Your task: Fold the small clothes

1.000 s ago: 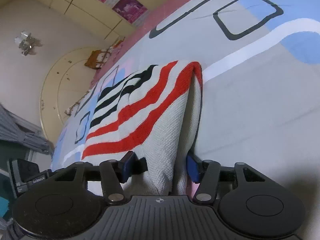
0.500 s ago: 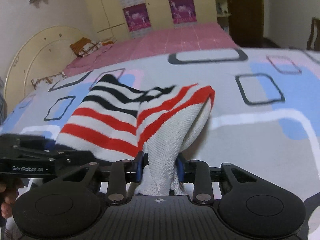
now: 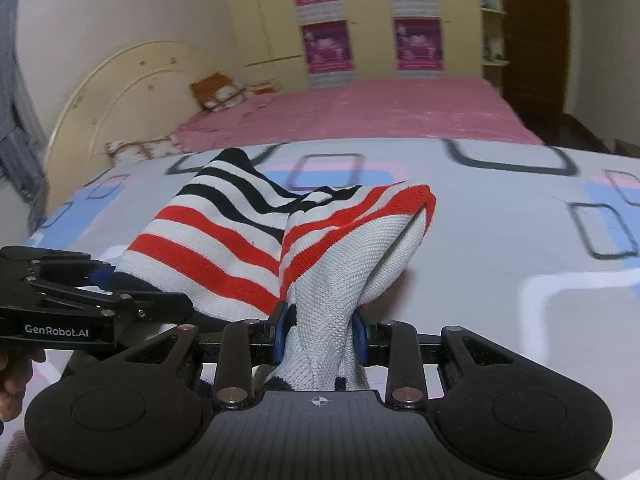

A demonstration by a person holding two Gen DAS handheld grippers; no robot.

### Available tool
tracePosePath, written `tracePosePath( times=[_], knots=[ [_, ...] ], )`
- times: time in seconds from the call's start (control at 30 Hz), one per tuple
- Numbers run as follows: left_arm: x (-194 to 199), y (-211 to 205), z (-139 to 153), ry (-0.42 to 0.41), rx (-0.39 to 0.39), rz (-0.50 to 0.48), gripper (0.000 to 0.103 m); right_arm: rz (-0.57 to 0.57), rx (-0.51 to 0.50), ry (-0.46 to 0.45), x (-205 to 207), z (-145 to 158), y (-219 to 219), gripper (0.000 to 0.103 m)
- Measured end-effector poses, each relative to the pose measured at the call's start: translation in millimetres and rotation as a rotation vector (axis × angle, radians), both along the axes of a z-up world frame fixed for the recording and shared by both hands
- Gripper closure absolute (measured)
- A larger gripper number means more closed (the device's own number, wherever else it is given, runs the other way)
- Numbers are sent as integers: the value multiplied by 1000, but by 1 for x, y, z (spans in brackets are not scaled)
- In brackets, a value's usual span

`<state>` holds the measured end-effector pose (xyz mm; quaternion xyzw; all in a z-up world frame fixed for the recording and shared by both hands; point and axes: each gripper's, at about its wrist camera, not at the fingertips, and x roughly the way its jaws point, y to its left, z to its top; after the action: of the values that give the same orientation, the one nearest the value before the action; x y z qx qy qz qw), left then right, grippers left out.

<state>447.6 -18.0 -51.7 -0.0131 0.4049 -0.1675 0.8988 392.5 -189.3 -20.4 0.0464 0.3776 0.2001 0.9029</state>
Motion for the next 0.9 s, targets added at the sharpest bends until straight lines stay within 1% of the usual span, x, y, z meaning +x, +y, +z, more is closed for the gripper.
tracePosePath(
  times=[0.03,0.13,0.27,0.37,0.4,0.43,0.47,0.5,0.53,0.57,0.63,0.7,0.73,0.77,0.8,0.83,0.87,0.9],
  knots=[
    [2,1,-3,1,1,10,51,13,3,0,1,-1,13,71],
    [-6,36,-5,8,-2,40,51,53,7,0,2,-5,54,71],
    [-9,74,-12,17,-12,62,51,79,18,9,6,-16,94,71],
    [-5,96,-29,34,-29,64,51,82,10,28,12,-33,116,71],
    [-3,105,-41,60,-37,68,48,80,1,44,15,-41,121,71],
    [0,113,-54,92,-48,85,38,71,-16,70,19,-53,126,71],
    [0,120,-62,90,-81,105,31,53,-56,97,24,-69,129,66],
    [-1,128,-69,84,-125,131,25,39,-31,101,26,-77,125,66],
    [-1,132,-72,93,-160,140,25,25,15,111,28,-82,118,66],
    [0,133,-72,96,-171,143,25,21,28,121,30,-81,116,65],
    [2,129,-68,87,-145,123,25,32,17,128,33,-79,116,65],
    [1,135,-60,84,-133,110,26,32,22,153,40,-74,113,55],
    [-4,140,-54,59,-120,115,30,7,13,150,39,-67,110,45],
    [-7,144,-44,21,-103,130,32,-28,1,100,34,-56,102,45],
    [-10,149,-36,-12,-102,140,34,-42,5,46,30,-43,96,45],
    [-7,152,-29,-38,-123,136,40,-42,20,18,32,-35,90,45],
    [-3,153,-25,-54,-145,121,45,-42,25,17,40,-31,89,50],
    [7,149,-23,-64,-150,98,51,-38,22,15,47,-29,91,57]
  ],
)
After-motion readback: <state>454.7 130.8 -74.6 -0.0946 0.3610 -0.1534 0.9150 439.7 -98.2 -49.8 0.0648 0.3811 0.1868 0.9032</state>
